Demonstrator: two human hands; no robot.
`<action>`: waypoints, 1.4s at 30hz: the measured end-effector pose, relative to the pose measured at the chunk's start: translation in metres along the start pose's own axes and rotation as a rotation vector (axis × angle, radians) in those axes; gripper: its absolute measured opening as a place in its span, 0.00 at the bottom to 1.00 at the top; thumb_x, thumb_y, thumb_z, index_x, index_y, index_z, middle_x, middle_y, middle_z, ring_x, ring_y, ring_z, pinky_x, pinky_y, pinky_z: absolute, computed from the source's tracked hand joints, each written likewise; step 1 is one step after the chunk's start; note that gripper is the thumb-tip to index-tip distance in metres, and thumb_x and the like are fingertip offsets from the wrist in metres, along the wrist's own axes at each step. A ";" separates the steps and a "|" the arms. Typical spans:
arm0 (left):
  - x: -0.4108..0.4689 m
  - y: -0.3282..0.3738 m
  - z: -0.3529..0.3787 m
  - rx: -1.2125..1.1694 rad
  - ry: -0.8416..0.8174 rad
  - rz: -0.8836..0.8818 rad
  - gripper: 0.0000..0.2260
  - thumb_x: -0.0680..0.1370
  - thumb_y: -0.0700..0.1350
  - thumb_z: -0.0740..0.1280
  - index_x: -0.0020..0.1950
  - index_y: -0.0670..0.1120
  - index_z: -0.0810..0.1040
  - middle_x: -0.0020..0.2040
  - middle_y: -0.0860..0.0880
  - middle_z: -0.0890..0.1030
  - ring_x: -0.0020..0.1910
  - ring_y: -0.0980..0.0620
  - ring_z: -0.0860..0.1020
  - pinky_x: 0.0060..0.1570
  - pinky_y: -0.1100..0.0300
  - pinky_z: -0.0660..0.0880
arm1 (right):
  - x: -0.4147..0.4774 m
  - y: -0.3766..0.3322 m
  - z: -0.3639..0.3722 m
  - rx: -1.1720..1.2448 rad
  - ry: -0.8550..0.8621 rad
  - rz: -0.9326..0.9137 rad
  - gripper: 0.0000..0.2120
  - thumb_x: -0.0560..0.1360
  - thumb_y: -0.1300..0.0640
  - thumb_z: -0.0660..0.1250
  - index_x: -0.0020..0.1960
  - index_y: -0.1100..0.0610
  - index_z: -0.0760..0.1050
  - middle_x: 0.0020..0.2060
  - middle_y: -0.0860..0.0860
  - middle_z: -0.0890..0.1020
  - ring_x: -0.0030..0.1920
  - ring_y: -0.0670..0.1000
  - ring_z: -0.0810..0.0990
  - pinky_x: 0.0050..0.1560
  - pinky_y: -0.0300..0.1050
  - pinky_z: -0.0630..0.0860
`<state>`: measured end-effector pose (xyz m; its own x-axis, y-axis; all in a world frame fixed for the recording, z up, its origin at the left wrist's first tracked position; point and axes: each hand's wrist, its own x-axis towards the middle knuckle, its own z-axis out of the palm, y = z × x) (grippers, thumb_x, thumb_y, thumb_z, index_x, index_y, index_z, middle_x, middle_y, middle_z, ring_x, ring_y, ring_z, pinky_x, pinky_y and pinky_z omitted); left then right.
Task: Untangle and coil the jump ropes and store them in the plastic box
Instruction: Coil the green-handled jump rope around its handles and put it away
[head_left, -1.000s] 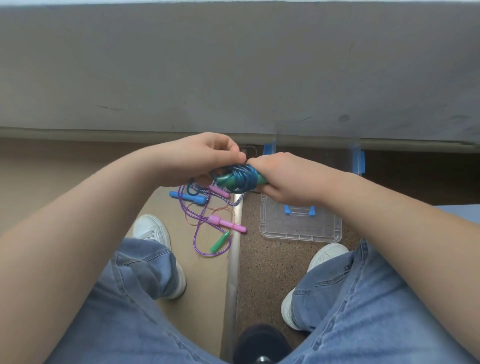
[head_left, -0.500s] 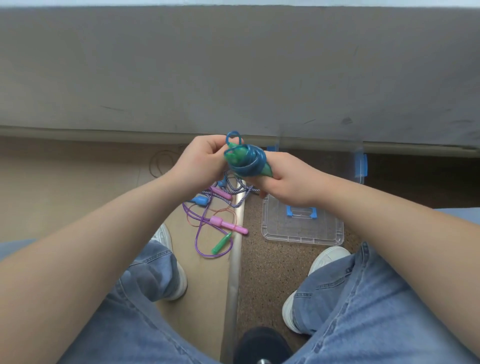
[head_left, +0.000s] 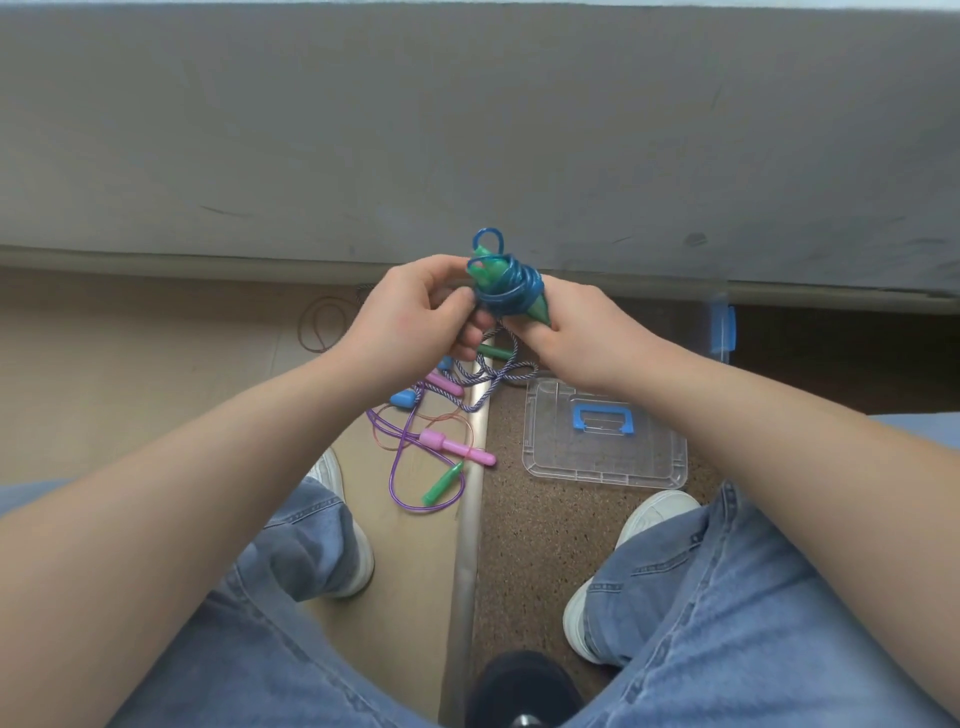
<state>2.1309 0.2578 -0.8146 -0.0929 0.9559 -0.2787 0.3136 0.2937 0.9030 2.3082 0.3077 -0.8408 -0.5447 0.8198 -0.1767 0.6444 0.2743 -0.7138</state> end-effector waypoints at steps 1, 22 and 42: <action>0.000 0.001 -0.001 -0.007 0.004 -0.021 0.12 0.81 0.37 0.60 0.62 0.46 0.76 0.37 0.46 0.84 0.32 0.53 0.79 0.38 0.56 0.81 | -0.001 0.000 -0.001 -0.007 -0.019 0.007 0.05 0.81 0.49 0.62 0.47 0.46 0.70 0.38 0.42 0.75 0.37 0.40 0.72 0.36 0.36 0.66; 0.005 0.003 -0.012 -0.446 0.016 0.015 0.10 0.68 0.36 0.59 0.46 0.47 0.69 0.37 0.50 0.74 0.34 0.51 0.72 0.37 0.55 0.66 | -0.003 -0.011 -0.003 0.194 -0.145 -0.086 0.06 0.80 0.56 0.64 0.45 0.56 0.72 0.33 0.50 0.78 0.34 0.53 0.79 0.40 0.49 0.77; 0.006 0.011 -0.030 0.935 -0.205 0.694 0.19 0.79 0.60 0.58 0.48 0.51 0.83 0.39 0.53 0.81 0.40 0.49 0.79 0.40 0.56 0.75 | -0.005 0.007 0.004 -0.601 -0.402 0.008 0.05 0.80 0.51 0.61 0.50 0.50 0.65 0.44 0.53 0.78 0.42 0.57 0.76 0.42 0.47 0.73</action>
<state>2.1051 0.2669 -0.7969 0.4967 0.8663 0.0533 0.8147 -0.4865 0.3156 2.3130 0.3035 -0.8478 -0.6197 0.6063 -0.4984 0.7699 0.5929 -0.2360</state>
